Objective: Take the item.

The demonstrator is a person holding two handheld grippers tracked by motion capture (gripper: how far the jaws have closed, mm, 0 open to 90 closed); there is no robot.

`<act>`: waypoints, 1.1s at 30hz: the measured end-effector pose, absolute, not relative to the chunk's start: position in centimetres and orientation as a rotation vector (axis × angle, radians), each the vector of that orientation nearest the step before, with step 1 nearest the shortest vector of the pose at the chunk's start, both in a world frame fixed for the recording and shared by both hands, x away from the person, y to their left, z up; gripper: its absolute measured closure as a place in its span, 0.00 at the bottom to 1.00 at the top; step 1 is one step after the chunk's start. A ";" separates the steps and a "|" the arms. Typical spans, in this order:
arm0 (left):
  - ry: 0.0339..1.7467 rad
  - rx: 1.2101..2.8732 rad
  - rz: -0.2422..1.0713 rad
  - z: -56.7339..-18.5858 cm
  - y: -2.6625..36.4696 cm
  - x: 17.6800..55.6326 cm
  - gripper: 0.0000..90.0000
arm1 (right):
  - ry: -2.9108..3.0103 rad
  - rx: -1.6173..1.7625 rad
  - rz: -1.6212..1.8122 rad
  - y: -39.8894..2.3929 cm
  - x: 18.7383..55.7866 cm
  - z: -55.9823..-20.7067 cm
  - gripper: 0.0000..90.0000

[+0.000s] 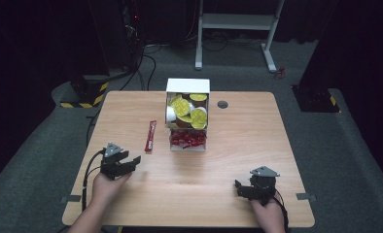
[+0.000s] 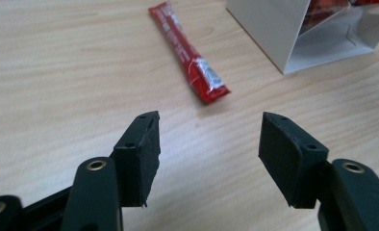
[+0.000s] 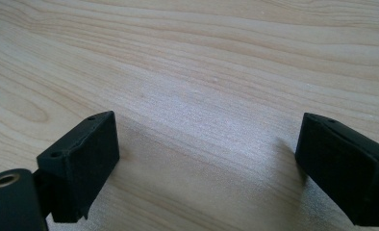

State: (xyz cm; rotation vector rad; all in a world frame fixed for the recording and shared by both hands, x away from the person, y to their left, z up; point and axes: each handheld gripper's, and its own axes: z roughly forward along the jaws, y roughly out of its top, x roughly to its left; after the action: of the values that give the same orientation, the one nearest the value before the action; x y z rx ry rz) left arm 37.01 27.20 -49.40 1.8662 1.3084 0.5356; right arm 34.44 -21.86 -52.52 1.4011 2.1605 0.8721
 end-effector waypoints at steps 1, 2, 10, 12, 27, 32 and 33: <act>1.315 1.862 0.527 -49.5 27.3 36.8 0.44 | 2.160 1.401 0.872 -21.9 34.4 -52.5 0.09; 1.315 1.873 0.525 -49.6 27.6 36.4 0.44 | 2.161 1.401 0.872 -21.9 34.4 -52.5 0.09; 1.342 1.912 0.496 -51.1 29.1 34.2 0.41 | 2.161 1.401 0.872 -21.9 34.4 -52.5 0.09; 1.345 1.916 0.496 -51.4 29.2 34.0 0.41 | 2.161 1.401 0.872 -21.9 34.4 -52.5 0.09; 1.321 1.992 0.604 -52.7 29.9 30.5 0.36 | 2.161 1.401 0.872 -21.9 34.4 -52.5 0.09; 1.323 1.990 0.599 -52.8 30.1 30.7 0.33 | 2.163 1.400 0.871 -21.9 34.4 -52.5 0.09; 1.321 1.991 0.598 -52.8 30.1 30.7 0.32 | 2.163 1.400 0.871 -21.9 34.4 -52.5 0.09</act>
State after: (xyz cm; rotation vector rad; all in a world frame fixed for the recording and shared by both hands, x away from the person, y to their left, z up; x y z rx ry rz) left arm 30.72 30.06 -52.76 1.9914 1.3208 0.5982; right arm 34.42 -21.87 -52.52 1.4000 2.1630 0.8708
